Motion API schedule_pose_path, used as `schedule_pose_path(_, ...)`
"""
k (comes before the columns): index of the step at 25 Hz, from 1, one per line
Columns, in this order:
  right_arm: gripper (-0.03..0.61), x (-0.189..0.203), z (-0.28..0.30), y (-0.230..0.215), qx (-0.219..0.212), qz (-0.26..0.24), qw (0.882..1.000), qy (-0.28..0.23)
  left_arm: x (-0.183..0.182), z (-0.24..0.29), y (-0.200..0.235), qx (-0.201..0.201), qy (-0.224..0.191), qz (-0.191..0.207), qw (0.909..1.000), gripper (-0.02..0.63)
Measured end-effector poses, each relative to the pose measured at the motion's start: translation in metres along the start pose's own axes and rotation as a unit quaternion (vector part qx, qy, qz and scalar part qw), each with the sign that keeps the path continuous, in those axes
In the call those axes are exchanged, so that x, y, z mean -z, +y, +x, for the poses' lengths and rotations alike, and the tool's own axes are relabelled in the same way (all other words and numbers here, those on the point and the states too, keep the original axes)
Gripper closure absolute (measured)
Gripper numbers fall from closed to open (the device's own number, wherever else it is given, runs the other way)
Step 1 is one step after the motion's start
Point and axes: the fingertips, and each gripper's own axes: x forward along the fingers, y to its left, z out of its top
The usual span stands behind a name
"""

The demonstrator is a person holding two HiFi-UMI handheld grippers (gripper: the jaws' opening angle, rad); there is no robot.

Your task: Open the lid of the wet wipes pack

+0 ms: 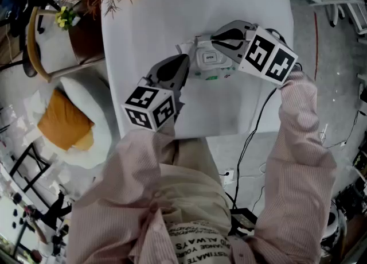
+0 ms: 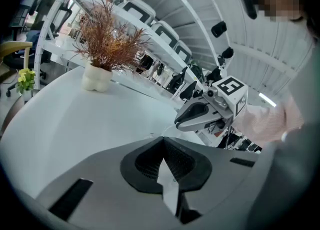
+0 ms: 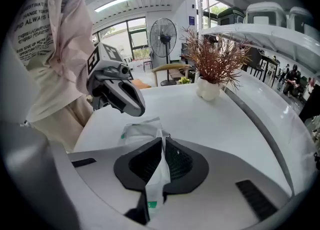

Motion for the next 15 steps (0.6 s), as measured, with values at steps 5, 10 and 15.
schedule_pose_path(5,0.558,0.000,0.004,-0.014,0.016,0.014,1.000,-0.012,0.001,0.002,0.001,0.001,0.002,-0.001,1.0000,0.617)
schedule_pose_path(10,0.558,0.001,0.013,-0.024,0.030,0.026,0.999,-0.016,0.003,0.002,0.002,0.001,0.004,-0.002,1.0000,0.617)
schedule_pose_path(15,0.554,0.003,0.018,-0.031,0.047,0.040,0.998,-0.026,0.006,0.002,0.002,0.000,0.006,-0.005,1.0000,0.617)
